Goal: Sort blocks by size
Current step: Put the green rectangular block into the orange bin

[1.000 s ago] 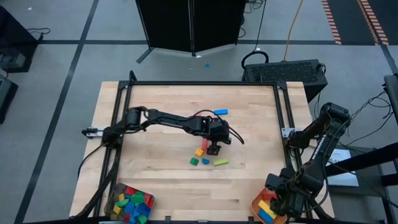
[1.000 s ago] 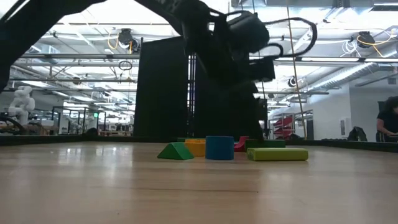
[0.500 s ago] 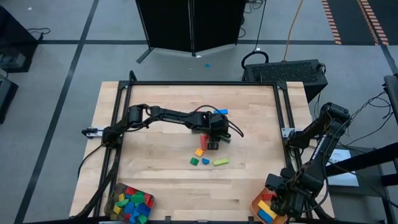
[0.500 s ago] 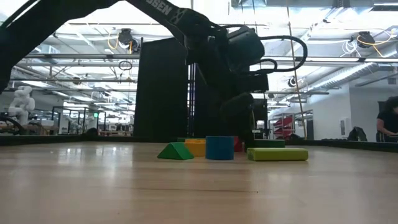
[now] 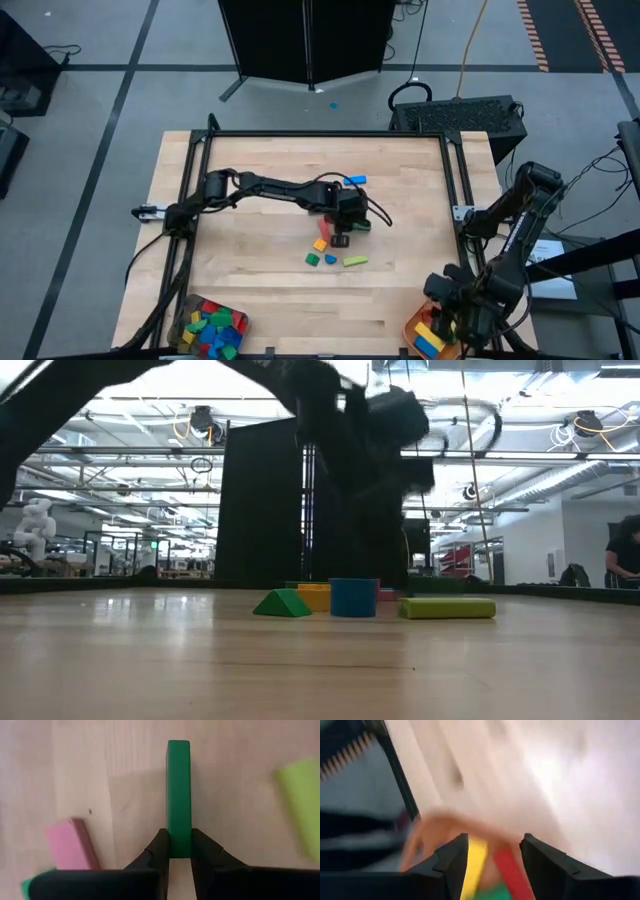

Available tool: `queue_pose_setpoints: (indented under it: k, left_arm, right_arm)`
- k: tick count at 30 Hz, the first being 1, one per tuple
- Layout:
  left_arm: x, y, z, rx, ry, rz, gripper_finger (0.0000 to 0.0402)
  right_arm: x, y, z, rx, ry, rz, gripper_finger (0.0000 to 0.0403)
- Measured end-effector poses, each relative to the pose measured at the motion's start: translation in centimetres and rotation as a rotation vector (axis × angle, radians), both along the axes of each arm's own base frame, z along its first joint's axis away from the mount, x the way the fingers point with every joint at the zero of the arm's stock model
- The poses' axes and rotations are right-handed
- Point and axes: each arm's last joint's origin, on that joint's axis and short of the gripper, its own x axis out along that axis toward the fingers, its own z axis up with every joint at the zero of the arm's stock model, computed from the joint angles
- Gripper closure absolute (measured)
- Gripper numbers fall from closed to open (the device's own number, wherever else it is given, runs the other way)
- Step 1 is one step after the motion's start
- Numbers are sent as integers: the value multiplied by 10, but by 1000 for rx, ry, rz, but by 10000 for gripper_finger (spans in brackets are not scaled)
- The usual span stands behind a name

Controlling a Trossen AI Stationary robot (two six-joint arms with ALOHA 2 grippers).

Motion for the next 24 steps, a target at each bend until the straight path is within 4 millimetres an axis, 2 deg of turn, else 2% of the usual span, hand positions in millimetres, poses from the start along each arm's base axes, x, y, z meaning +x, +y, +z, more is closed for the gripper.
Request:
queue_pose_setpoints:
  k: [5, 9, 12, 14, 18, 24]
  left_arm:
    - [-11, -9, 62, -13, -125, 8, 362]
    - [-29, -18, 111, -36, -221, 6, 362]
    - [-45, -29, 145, -48, -296, -21, 362]
    - [-53, -37, 160, -51, -335, -41, 362]
    - [-60, -52, 174, -50, -381, -80, 362]
    - [-60, -66, 171, -34, -376, -100, 362]
  right_arm:
    - [0, -20, 29, -107, -351, -74, 231]
    - [-4, -38, 57, -184, -596, -76, 221]
    - [-4, -53, 73, -252, -673, -50, 207]
    - [-2, -64, 78, -291, -671, -29, 192]
    - [11, -79, 81, -365, -642, -1, 154]
    - [33, -94, 84, -417, -623, 47, 115]
